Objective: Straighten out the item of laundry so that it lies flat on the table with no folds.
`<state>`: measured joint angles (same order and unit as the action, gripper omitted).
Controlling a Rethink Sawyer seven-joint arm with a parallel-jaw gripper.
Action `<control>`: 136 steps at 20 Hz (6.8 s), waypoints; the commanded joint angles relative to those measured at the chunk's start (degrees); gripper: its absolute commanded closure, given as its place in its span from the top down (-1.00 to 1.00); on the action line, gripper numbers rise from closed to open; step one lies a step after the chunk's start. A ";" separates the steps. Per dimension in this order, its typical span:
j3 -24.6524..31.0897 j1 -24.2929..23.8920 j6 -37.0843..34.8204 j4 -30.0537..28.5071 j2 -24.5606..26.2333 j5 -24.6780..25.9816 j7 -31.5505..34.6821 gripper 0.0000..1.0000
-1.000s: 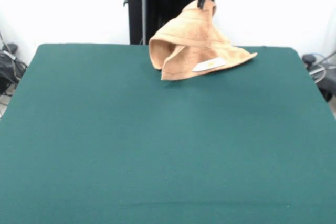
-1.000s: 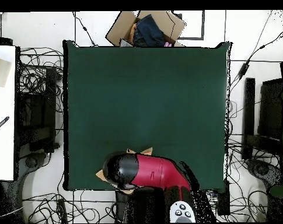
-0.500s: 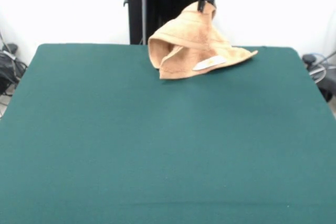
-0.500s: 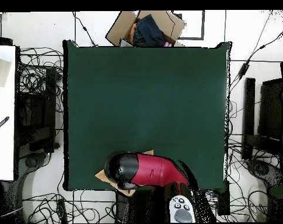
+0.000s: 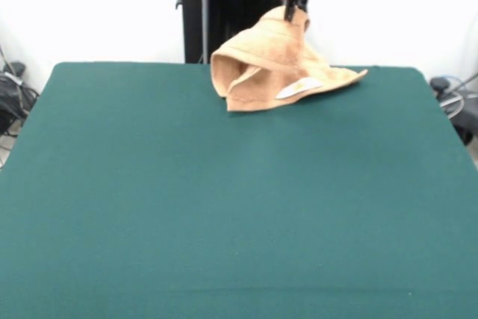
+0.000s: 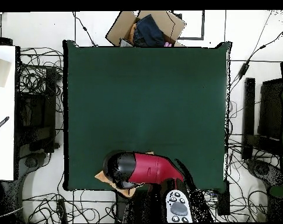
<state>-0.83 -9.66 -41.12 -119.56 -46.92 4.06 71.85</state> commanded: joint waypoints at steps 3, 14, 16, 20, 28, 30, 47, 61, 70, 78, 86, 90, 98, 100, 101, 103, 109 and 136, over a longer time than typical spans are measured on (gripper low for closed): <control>2.37 1.33 2.34 4.31 3.40 -1.98 12.32 -1.00; 3.28 2.26 1.50 13.51 10.91 -4.23 14.45 -1.00; 3.37 2.56 1.49 15.37 12.41 -4.45 14.63 -1.00; 2.97 3.59 -1.18 20.00 15.53 -4.16 14.37 -1.00; 3.68 3.92 -3.15 25.62 20.52 -4.66 12.65 -1.00; 3.93 3.85 -2.75 26.45 21.43 -4.96 12.34 -1.00; 4.07 4.97 -5.38 34.35 26.60 -5.05 11.01 -1.00; 4.77 4.79 -6.83 40.86 30.57 -3.44 7.97 -1.00; 4.81 5.17 -9.53 46.90 33.70 -2.42 6.99 -1.00; 3.39 6.92 -14.95 51.53 34.76 -1.84 8.69 -1.00; 3.06 7.79 -18.61 56.23 36.42 -1.72 8.20 -1.00; 3.22 7.87 -18.80 58.26 37.69 -1.75 7.92 -1.00; 3.91 8.09 -21.27 65.72 41.98 -1.71 7.08 -1.00; 3.95 8.17 -21.29 66.96 42.72 -1.55 7.12 -1.00; 4.02 8.18 -21.32 67.59 43.12 -1.48 7.09 -1.00; 4.21 8.15 -20.94 68.07 43.56 -1.43 7.06 -1.00; 4.40 8.34 -22.34 71.70 45.45 -1.19 6.87 -1.00; 3.89 9.20 -23.47 77.64 48.02 -0.79 7.94 -1.00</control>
<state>-0.65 -1.95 -71.83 -45.25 -3.01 1.96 71.85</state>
